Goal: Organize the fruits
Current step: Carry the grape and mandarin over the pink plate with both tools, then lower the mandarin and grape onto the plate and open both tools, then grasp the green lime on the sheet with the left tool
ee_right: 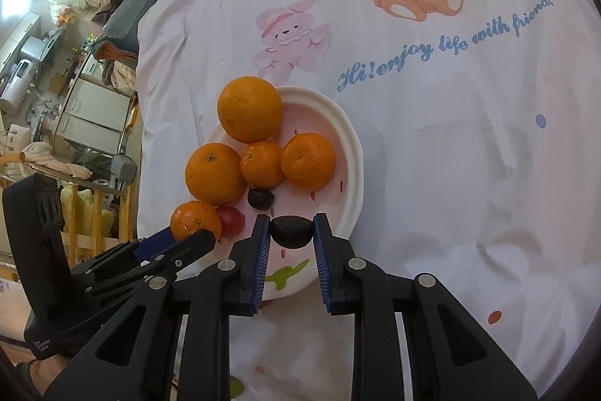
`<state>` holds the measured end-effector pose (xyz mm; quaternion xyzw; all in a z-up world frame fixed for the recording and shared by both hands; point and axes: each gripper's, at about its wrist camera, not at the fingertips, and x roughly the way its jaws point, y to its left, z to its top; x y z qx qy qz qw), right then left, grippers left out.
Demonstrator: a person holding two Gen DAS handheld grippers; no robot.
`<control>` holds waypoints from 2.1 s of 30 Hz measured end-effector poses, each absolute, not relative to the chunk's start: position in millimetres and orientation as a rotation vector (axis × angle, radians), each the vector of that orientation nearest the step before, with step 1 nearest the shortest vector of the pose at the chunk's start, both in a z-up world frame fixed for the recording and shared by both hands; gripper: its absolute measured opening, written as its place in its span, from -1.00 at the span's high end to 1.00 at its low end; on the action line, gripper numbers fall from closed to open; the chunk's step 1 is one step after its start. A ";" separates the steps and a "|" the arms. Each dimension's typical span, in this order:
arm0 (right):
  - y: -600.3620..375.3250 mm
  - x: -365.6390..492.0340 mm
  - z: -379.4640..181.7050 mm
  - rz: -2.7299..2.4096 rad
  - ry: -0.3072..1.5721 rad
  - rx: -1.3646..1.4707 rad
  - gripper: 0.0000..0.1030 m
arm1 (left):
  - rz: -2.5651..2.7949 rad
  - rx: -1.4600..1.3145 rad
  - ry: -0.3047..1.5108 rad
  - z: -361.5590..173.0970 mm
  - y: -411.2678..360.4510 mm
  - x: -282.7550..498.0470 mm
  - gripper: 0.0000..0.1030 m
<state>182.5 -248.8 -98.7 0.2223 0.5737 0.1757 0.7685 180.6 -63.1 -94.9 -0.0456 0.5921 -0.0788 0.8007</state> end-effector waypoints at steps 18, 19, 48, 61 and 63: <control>-249.8 182.9 -98.2 0.381 1.233 0.510 0.40 | -0.190 -0.093 1.278 -98.5 -66.8 181.6 0.33; -250.3 183.1 -98.5 0.382 1.234 0.517 0.27 | -0.193 -0.084 1.283 -99.2 -68.1 181.6 0.33; -270.0 150.6 -57.9 0.342 1.121 0.523 -0.39 | -0.150 -0.050 1.086 -41.7 -46.8 146.0 -0.63; -261.0 108.0 -62.6 0.344 1.148 0.506 -0.42 | -0.121 -0.119 1.078 -36.2 -10.6 96.6 -0.63; -259.0 104.1 -64.3 0.345 1.152 0.507 -0.42 | -0.124 -0.144 1.076 -35.6 -7.7 88.7 -0.63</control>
